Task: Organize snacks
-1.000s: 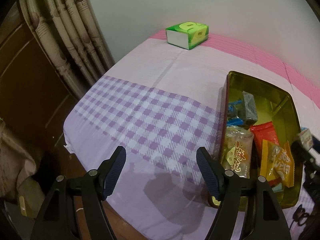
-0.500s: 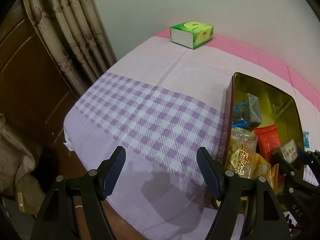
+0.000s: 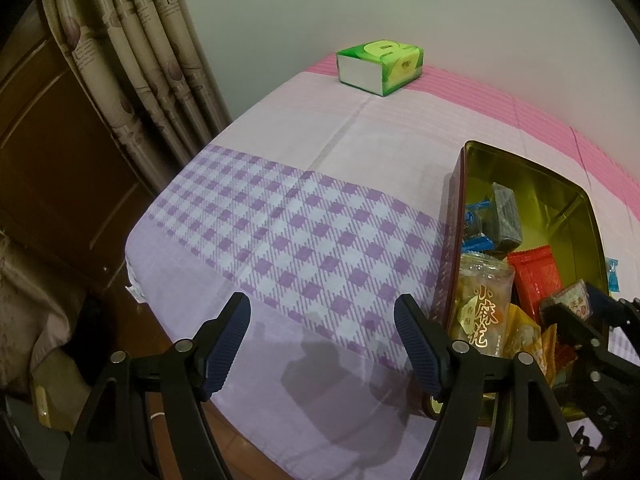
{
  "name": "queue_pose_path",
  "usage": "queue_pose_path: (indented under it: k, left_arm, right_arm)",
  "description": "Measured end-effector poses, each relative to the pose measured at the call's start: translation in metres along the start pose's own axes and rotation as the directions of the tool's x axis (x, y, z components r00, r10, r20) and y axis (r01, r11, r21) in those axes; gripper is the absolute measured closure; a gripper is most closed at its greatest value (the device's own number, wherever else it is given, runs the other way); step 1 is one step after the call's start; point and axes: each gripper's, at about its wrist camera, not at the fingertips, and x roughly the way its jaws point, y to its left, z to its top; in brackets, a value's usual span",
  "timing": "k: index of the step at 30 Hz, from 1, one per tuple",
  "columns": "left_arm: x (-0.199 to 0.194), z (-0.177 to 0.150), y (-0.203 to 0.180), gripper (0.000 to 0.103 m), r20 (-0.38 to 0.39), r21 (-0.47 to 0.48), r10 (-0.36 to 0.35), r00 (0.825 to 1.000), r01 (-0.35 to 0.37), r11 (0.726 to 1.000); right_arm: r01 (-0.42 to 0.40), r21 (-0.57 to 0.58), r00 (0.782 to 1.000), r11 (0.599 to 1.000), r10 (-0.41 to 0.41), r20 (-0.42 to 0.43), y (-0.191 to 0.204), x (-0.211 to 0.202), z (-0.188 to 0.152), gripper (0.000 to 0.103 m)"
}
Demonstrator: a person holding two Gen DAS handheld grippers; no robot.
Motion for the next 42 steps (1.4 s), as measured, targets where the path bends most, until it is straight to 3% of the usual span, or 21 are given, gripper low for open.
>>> queue_pose_path:
  k: [7, 13, 19, 24, 32, 42]
  left_arm:
    - [0.001, 0.000, 0.000, 0.028, 0.001, 0.000, 0.001, 1.000, -0.001, 1.000]
    - [0.000, 0.000, -0.001, 0.028, 0.003, 0.000, 0.000, 1.000, 0.000, 1.000]
    - [0.001, 0.000, -0.001, 0.028, 0.003, 0.003, -0.001, 1.000, 0.001, 1.000]
    - [0.001, 0.000, -0.002, 0.028, 0.002, 0.012, -0.002, 1.000, 0.002, 1.000]
    - [0.002, 0.000, -0.003, 0.027, 0.002, 0.012, -0.003, 1.000, 0.002, 1.000]
    - [0.003, -0.001, -0.003, 0.027, 0.001, 0.013, -0.004, 1.000, 0.004, 1.000]
  right_arm:
    - [0.013, 0.049, 0.998, 0.999, -0.016, 0.068, -0.021, -0.034, 0.000, 0.055]
    - [0.092, 0.134, 0.990, 0.987, -0.106, 0.097, -0.068, -0.062, -0.004, 0.055]
    - [0.188, 0.214, 0.977, 0.959, -0.204, 0.057, -0.117, -0.077, -0.030, 0.055]
    - [0.223, 0.246, 0.972, 0.943, -0.233, 0.010, -0.135, -0.076, -0.051, 0.055]
    - [0.183, 0.253, 0.983, 0.950, -0.181, -0.033, -0.118, -0.051, -0.052, 0.055]
    - [0.223, 0.283, 0.971, 0.933, -0.188, -0.147, -0.102, -0.019, -0.046, 0.058]
